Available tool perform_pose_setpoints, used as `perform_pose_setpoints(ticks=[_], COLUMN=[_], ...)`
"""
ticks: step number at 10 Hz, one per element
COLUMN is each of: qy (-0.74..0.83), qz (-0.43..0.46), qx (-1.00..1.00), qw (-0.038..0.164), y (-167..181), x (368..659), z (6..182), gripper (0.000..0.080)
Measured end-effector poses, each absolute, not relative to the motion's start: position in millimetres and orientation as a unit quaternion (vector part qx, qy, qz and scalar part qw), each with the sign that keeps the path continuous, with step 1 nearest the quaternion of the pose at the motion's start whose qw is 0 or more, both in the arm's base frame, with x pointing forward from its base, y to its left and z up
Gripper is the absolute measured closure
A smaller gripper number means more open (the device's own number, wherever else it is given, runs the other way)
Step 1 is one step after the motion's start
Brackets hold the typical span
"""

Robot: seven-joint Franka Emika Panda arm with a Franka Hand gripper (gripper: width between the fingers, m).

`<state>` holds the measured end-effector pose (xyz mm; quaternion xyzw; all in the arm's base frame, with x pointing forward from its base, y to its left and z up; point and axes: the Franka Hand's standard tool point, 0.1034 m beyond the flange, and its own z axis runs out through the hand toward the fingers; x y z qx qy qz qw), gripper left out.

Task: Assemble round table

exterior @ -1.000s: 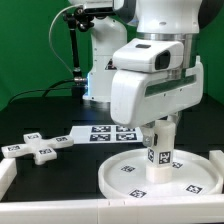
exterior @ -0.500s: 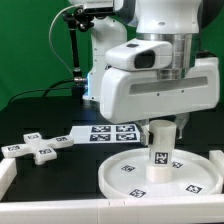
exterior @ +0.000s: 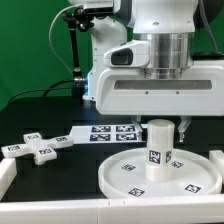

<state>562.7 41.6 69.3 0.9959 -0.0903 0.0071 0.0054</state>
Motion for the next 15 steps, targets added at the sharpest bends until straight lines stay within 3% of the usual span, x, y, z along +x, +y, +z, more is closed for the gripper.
perform_pose_setpoints(ticks=[4,9,12,13,15], qy=[-0.266,-0.531,-0.507,-0.479,-0.401], qz=[0.004,-0.013,-0.013,-0.011,0.001], qx=[0.964,0.846,0.860,0.876,0.914], qw=[-0.010,-0.048,-0.052,-0.053,-0.056], y=[42.6,44.3,44.3,43.5,39.9], x=[561.1,559.9,560.2,561.0,562.3], z=[70.0,68.3,68.9,71.2,71.6], gripper=[0.0390,0.0390,0.0364,0.0210,0.0162])
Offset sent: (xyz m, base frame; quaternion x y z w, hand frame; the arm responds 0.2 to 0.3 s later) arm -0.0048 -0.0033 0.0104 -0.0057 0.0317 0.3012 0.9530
